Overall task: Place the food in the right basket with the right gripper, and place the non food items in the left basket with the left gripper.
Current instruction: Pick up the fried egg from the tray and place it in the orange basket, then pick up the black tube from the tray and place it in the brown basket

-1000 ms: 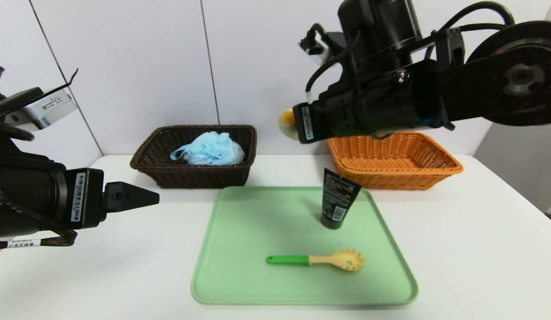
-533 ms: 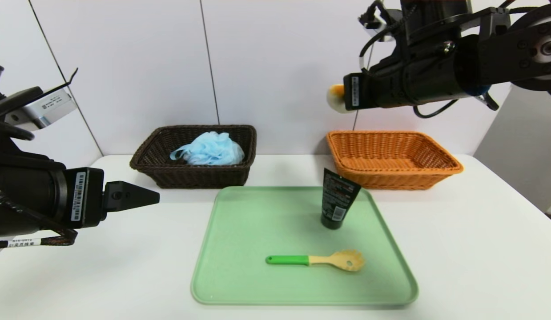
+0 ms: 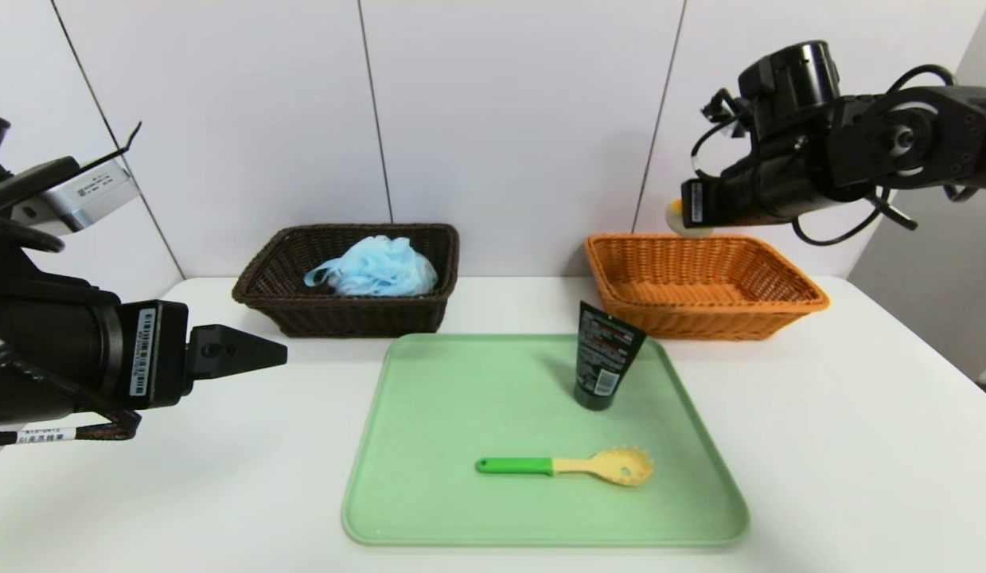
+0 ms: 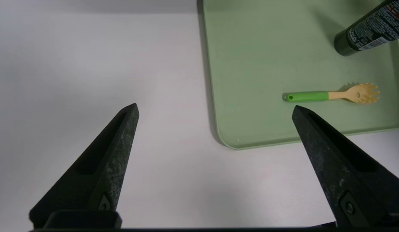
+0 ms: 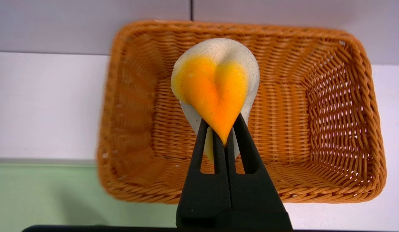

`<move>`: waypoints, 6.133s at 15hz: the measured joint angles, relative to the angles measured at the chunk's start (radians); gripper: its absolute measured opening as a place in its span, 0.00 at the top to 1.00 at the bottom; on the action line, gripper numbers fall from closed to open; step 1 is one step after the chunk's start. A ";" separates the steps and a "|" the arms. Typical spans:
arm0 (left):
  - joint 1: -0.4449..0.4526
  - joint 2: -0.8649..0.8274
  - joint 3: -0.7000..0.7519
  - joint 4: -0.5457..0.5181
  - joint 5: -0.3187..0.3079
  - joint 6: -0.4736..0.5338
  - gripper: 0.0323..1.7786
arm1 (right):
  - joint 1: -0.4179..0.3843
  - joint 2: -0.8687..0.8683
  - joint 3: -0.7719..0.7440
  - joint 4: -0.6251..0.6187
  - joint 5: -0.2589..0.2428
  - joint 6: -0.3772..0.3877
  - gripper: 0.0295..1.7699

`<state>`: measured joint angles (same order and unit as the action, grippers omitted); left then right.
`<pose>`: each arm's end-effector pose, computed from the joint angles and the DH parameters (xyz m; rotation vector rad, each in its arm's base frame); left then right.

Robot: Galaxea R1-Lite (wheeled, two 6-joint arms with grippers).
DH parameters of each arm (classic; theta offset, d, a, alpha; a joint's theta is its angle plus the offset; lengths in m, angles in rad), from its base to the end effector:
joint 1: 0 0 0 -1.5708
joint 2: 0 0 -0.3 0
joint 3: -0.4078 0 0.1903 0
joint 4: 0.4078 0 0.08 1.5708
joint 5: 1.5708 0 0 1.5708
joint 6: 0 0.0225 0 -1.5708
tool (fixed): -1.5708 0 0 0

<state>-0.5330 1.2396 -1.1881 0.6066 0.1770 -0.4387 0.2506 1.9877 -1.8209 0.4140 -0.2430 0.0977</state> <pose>0.1412 -0.0787 0.2876 -0.1903 0.6795 -0.1997 0.3805 0.0918 0.2638 -0.0468 0.5625 -0.0201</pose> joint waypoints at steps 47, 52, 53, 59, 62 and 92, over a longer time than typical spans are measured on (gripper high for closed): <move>-0.222 0.341 0.032 -0.577 -0.114 0.072 0.05 | -0.073 -0.684 0.264 0.424 0.211 0.072 0.04; -0.268 0.463 0.114 -0.894 -0.120 0.122 0.05 | -0.073 -0.686 0.269 0.424 0.210 0.093 0.04; -0.270 0.489 0.130 -0.943 -0.121 0.150 0.05 | -0.073 -0.685 0.270 0.425 0.210 0.094 0.04; -0.278 0.624 0.165 -1.148 -0.125 0.215 0.05 | -0.011 -0.688 0.329 0.429 0.215 0.090 0.04; -0.289 0.679 0.163 -1.224 -0.127 0.244 0.05 | 0.037 -0.688 0.358 0.428 0.226 0.088 0.04; -0.364 0.975 -0.043 -1.395 -0.128 0.380 0.05 | 0.036 -0.757 0.439 0.427 0.233 0.096 0.04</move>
<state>-0.8972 2.2145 -1.2306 -0.7885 0.0489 -0.0589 0.2862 1.2304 -1.3817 0.8413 -0.0104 0.1932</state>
